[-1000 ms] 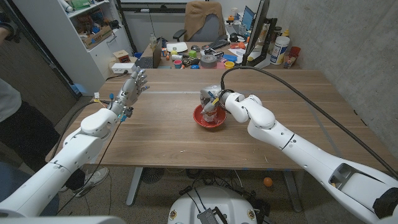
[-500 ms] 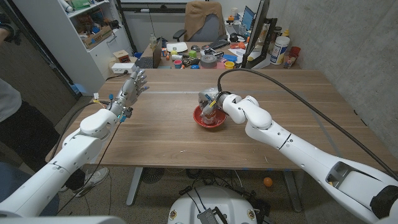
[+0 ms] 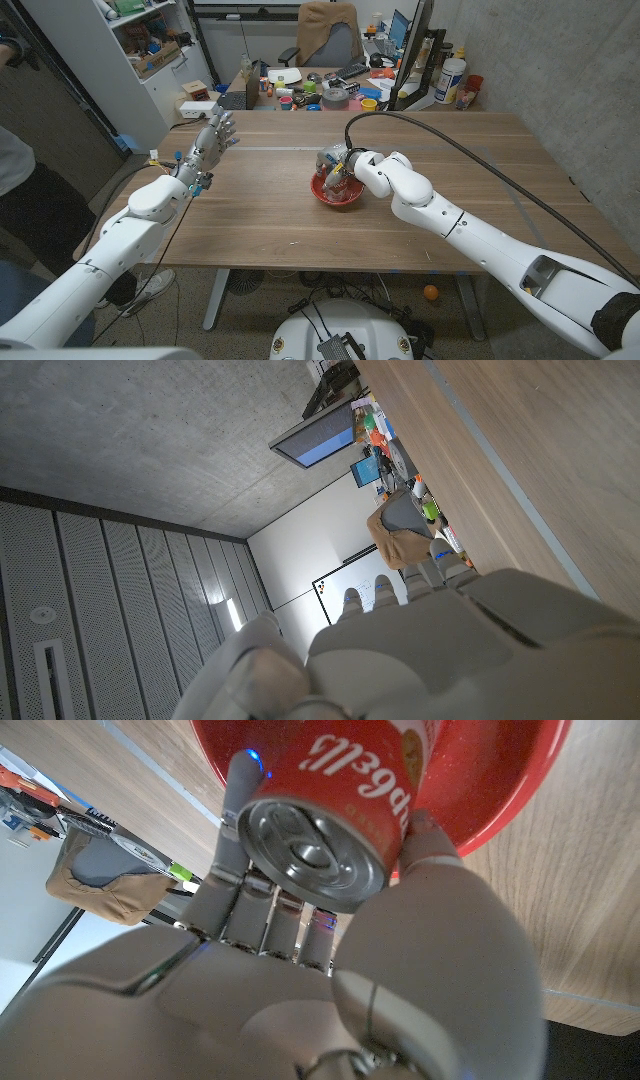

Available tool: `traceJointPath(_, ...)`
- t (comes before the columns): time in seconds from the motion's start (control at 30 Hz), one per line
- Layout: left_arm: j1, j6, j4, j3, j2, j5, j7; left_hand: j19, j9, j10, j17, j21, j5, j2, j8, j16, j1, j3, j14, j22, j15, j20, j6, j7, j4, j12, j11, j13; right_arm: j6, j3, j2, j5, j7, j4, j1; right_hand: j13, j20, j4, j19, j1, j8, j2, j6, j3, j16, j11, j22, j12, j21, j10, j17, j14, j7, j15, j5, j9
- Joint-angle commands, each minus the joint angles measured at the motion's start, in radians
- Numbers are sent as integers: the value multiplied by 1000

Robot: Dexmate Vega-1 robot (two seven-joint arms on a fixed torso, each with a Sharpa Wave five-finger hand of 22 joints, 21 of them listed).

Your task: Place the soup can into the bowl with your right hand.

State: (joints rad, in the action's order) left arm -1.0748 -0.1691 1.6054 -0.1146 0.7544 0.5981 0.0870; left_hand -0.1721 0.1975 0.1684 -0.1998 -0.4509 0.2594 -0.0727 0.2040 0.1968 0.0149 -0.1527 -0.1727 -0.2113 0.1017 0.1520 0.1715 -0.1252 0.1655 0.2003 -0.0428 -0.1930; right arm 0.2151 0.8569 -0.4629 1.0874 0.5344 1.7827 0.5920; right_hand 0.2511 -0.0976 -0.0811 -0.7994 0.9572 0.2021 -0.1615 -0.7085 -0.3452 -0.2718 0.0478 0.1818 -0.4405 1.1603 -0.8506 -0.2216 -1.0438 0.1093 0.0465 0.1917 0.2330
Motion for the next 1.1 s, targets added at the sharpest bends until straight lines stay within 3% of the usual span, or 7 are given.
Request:
traceJointPath(0.03, 2, -7, -7, 1, -2, 3, 7, -154, 3, 221, -4, 3, 3, -16, 1, 5, 6, 7, -216, -5, -2, 9, 244, -3, 2, 11, -3, -4, 8, 19, 20, 31, 96, -18, -31, -20, -120, 40, 68, 257, -6, 314, 34, 3, 54, -4, -9, 59, -47, 82, 22, -42, 9, 179, -7, -3)
traceJointPath(0.27, 6, -8, -13, -1, -4, 4, 10, -153, 3, 221, -3, 2, 4, -16, 2, 5, 6, 8, -215, -5, -2, 9, 243, -3, 2, 11, -3, -4, 18, 20, 29, 37, 134, -23, -39, -48, -91, 160, 148, 87, -11, 303, 92, 32, 86, 7, -15, 153, -152, 206, 26, 107, 32, 175, -18, -6)
traceJointPath(0.33, 8, -8, -14, -1, -4, 4, 11, -153, 3, 220, -3, 3, 4, -16, 2, 5, 6, 9, -215, -5, -2, 9, 242, -2, 2, 11, -3, -4, 19, 17, 32, 29, 148, -25, -41, -51, -80, 172, 152, 66, -13, 299, 111, 34, 86, 12, -17, 170, -169, 232, 24, 130, 30, 175, -18, -7)
traceJointPath(0.4, 9, -8, -15, -2, -4, 4, 12, -153, 3, 220, -3, 2, 4, -16, 2, 5, 6, 9, -214, -5, -2, 9, 242, -2, 2, 11, -3, -4, 9, -2, 34, -20, 155, -32, -39, -54, -43, 236, 140, -30, -12, 309, 138, 50, 83, 0, -21, 187, -207, 248, 19, 171, 26, 167, -15, -9)
traceJointPath(0.47, 10, -8, -16, -3, -4, 3, 12, -152, 3, 221, -3, 2, 5, -17, 2, 5, 6, 10, -214, -5, -3, 8, 241, -2, 2, 11, -4, -4, 6, -6, 33, -39, 156, -34, -41, -55, -14, 254, 141, -82, -16, 310, 164, 59, 84, -18, -21, 198, -235, 266, 16, 198, 17, 152, -11, -11)
traceJointPath(0.8, 16, -3, -18, -6, -4, 0, 13, -152, 3, 221, -3, 2, 6, -17, 2, 5, 6, 12, -216, -5, -2, 7, 240, -2, 2, 11, -3, -4, 8, -9, 11, -56, 133, -14, -42, -54, 71, 263, 157, -330, -11, 254, 229, 159, 79, -37, -16, 214, -331, 298, 17, 248, 6, 113, -21, -16)
traceJointPath(1.1, 15, -2, -16, -8, -4, 0, 13, -152, 3, 221, -3, 3, 7, -18, 2, 5, 7, 14, -215, -4, -2, 7, 240, -2, 1, 11, -4, -4, 8, -24, -9, -59, 97, 23, -34, -53, 153, 253, 229, -449, -14, 240, 275, 211, 92, -44, -13, 224, -404, 329, 19, 327, 6, 81, -12, -20)
